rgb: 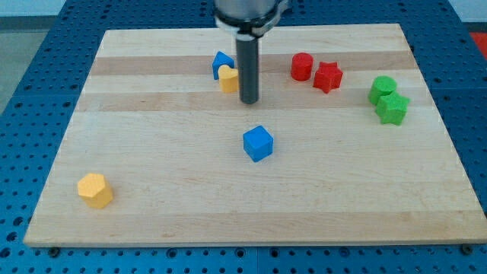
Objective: Move the yellow heart diagonally towards the hexagon
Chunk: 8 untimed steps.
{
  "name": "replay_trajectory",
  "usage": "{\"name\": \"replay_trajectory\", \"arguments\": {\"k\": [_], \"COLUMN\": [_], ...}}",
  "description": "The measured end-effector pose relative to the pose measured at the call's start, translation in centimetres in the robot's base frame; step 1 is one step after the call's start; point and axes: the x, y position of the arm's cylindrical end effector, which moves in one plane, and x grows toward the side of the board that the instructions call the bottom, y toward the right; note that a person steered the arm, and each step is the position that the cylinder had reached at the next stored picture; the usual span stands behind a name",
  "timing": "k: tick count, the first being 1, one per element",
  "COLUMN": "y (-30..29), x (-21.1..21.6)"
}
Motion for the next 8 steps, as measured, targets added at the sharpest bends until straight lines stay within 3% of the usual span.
{"name": "replay_trajectory", "arguments": {"k": [3, 5, 8], "y": [0.2, -4.1, -9.3], "x": [-6.2, -5.1, 0.8]}}
